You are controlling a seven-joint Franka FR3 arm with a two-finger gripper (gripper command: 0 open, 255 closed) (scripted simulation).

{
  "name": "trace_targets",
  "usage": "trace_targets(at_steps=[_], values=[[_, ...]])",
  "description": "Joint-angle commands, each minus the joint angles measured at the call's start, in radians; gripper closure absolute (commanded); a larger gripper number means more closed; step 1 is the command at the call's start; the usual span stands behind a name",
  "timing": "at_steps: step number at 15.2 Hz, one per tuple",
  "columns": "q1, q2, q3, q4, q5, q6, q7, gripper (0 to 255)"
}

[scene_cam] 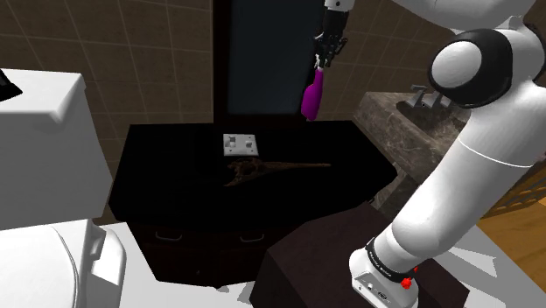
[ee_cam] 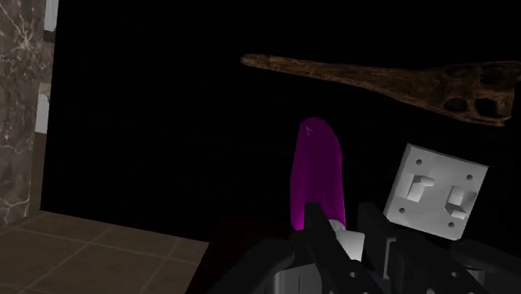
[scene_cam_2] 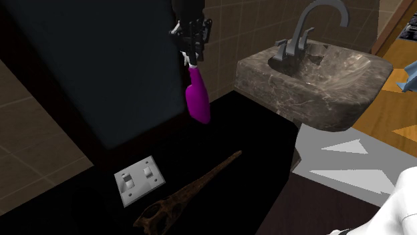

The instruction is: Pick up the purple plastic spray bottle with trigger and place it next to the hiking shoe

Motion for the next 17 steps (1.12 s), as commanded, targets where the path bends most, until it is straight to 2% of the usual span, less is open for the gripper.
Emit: trace_targets(at_steps=[1,9,17], values=[[0.029,-0.042,0.019,-0.054,-0.005,0.01,0.049,255],[0.132,-0.104,0.106,-0.13,0.0,0.016,0.239,255],[0.231,-0.098,0.197,-0.121,0.014,0.008,0.429,255]])
